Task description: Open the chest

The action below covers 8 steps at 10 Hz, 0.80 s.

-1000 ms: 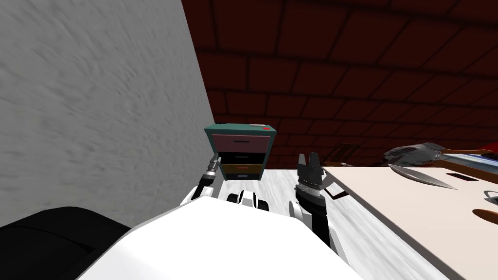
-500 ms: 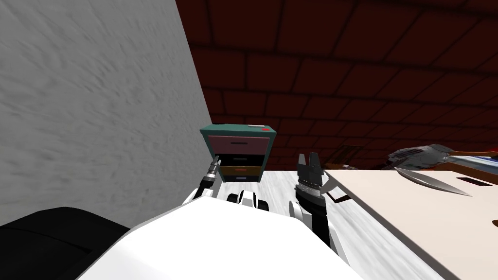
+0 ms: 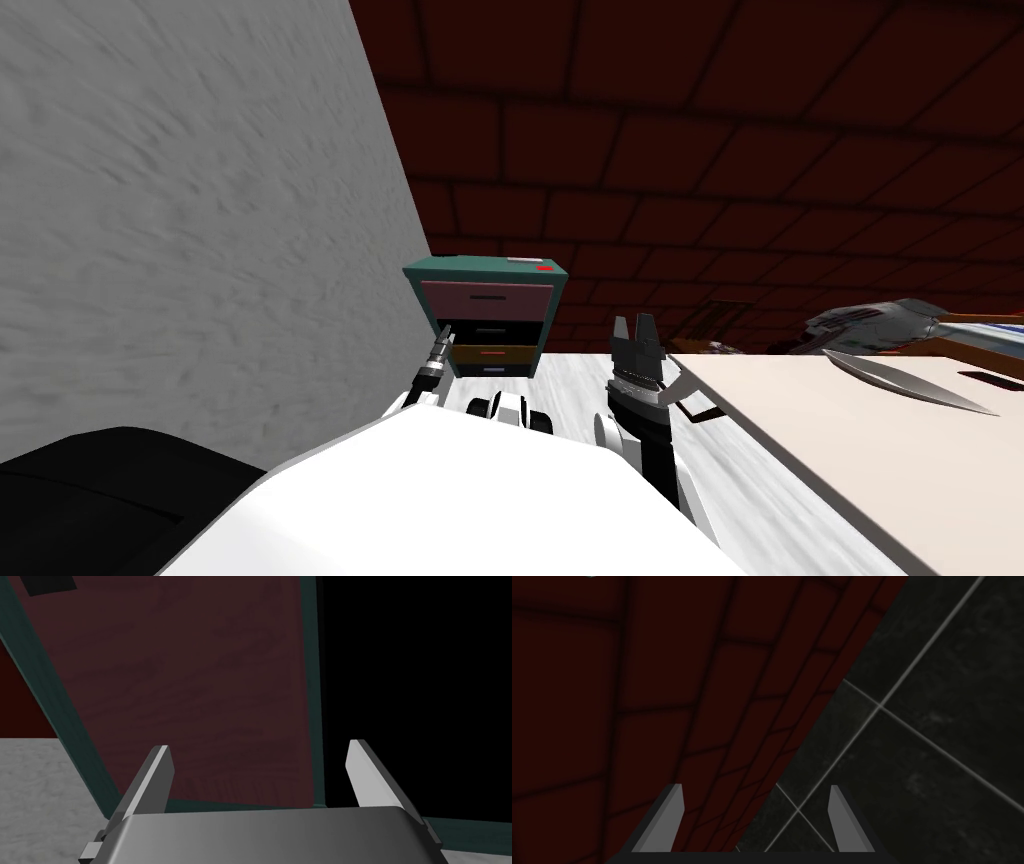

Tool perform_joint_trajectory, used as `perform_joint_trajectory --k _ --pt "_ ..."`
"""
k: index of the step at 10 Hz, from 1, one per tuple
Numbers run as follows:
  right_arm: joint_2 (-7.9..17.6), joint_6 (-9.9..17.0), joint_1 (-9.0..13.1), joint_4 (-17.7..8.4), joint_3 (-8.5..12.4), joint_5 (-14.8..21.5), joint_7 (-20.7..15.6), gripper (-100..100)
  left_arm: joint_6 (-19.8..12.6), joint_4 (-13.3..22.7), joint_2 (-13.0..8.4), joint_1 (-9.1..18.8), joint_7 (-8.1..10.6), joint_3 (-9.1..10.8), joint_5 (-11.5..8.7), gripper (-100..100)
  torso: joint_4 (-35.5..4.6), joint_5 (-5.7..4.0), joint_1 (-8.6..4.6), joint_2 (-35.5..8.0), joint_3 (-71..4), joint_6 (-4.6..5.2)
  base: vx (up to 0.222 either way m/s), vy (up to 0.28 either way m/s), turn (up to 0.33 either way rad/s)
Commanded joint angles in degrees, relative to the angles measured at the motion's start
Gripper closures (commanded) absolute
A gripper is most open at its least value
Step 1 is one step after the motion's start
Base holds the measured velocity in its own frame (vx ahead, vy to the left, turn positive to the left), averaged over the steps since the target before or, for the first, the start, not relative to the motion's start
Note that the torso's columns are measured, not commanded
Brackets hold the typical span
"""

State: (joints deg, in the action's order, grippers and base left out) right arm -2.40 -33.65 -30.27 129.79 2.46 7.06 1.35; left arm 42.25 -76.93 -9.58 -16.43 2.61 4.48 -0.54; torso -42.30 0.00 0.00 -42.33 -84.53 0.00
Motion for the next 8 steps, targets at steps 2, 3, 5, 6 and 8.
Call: perform_joint_trajectory --k 2,3,5,6,8 --pt "0.0 0.0 0.0 0.0 0.0 0.0 0.0 0 2.4 5.4 0.6 0.9 -0.47 0.18 0.3 -100 0.0 -0.01 0.00 0.1 -0.1 0.00 0.059 -0.025 0.005" --pt "0.0 0.0 0.0 0.0 0.0 0.0 0.0 0 3.2 7.1 1.0 1.3 -0.67 0.26 0.5 -100 0.0 0.00 0.02 0.1 0.0 0.00 0.073 -0.032 0.009" --pt "0.0 0.0 0.0 0.0 0.0 0.0 0.0 0 4.0 9.7 1.5 1.8 -0.87 0.33 0.6 -100 0.0 0.00 0.02 0.0 0.0 0.00 0.057 -0.023 0.004" --pt "0.0 0.0 0.0 0.0 0.0 0.0 0.0 0 4.8 11.7 2.1 2.2 -1.05 0.40 0.7 -100 0.0 0.00 0.01 0.0 0.0 0.00 0.080 -0.035 0.008" --pt "0.0 0.0 0.0 0.0 0.0 0.0 0.0 0 5.5 13.6 2.8 2.6 -1.23 0.47 0.8 -100 0.0 -0.01 0.02 0.0 0.0 0.00 0.050 -0.021 0.005"
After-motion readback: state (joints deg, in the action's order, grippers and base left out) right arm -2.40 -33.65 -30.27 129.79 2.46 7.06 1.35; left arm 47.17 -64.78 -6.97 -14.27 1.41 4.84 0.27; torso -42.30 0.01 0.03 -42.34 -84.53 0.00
